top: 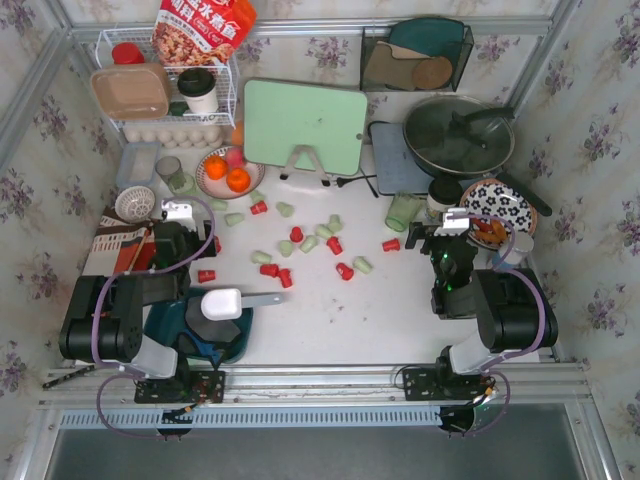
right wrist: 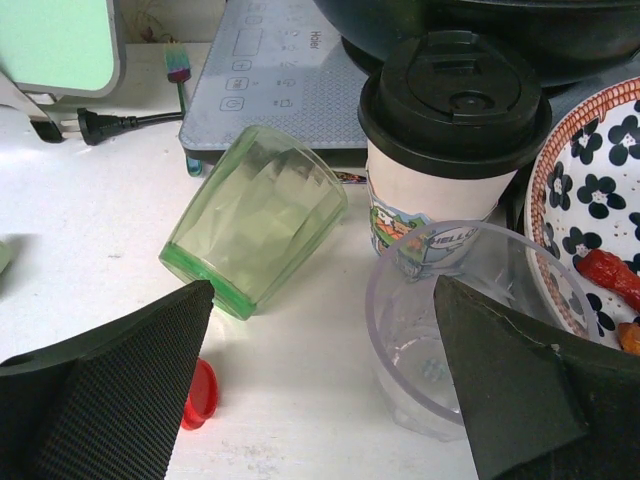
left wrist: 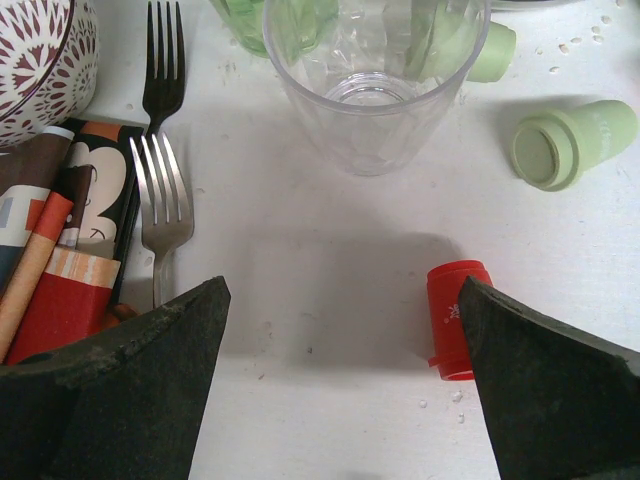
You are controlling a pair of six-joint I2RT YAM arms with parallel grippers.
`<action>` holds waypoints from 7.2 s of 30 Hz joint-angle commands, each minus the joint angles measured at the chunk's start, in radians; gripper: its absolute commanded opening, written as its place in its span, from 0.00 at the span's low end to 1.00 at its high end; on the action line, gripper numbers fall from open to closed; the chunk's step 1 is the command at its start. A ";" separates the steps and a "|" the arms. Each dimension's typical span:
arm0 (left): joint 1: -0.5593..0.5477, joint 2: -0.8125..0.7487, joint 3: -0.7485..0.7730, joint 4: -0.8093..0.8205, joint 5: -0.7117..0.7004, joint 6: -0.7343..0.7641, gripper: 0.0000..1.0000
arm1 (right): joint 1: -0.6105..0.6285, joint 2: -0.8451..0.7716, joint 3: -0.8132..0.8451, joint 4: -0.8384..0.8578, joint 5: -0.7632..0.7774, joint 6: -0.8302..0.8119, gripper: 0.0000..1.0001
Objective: Mix the coffee capsules in the storage basket
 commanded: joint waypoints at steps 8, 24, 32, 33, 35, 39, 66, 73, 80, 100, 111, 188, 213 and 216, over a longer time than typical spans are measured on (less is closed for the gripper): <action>0.000 -0.006 0.001 0.024 0.004 -0.011 1.00 | 0.003 -0.003 -0.005 0.013 0.014 0.008 1.00; -0.001 -0.006 0.003 0.022 0.004 -0.009 1.00 | 0.003 -0.002 -0.003 0.013 0.023 0.012 1.00; -0.031 -0.188 0.088 -0.260 -0.100 -0.037 1.00 | 0.003 -0.003 -0.008 0.018 0.043 0.021 1.00; -0.032 -0.233 0.127 -0.368 -0.146 -0.088 1.00 | 0.003 -0.003 -0.008 0.018 0.043 0.019 1.00; -0.033 -0.297 0.191 -0.533 -0.171 -0.166 1.00 | 0.003 -0.002 -0.004 0.012 0.017 0.008 1.00; -0.038 -0.412 0.238 -0.643 -0.076 -0.226 1.00 | 0.004 -0.003 -0.006 0.015 0.014 0.007 1.00; -0.038 -0.784 0.461 -1.564 -0.019 -0.501 1.00 | 0.268 -0.494 0.192 -0.720 0.286 0.037 1.00; -0.069 -0.805 0.413 -1.603 0.053 -0.526 1.00 | 0.397 -0.438 0.259 -0.749 0.285 -0.014 1.00; -0.192 -0.885 0.383 -1.646 0.017 -0.609 0.81 | 0.436 -0.405 0.274 -0.738 0.247 -0.007 1.00; -0.581 -0.921 0.211 -1.619 -0.386 -0.756 0.35 | 0.470 -0.538 0.221 -0.664 0.196 0.080 1.00; -0.584 -0.910 0.146 -1.467 -0.427 -0.674 0.31 | 0.470 -0.506 0.233 -0.670 0.199 0.070 1.00; -0.660 -0.454 0.146 -0.305 -0.005 0.021 0.00 | 0.826 -0.320 0.278 -0.724 -0.110 -0.242 0.71; -0.678 -0.459 0.187 -0.396 -0.092 -0.029 0.31 | 0.849 -0.260 0.340 -0.788 -0.072 -0.237 0.00; -0.678 -0.481 0.185 -0.417 -0.158 -0.053 0.44 | 0.848 -0.261 0.336 -0.776 -0.043 -0.230 0.00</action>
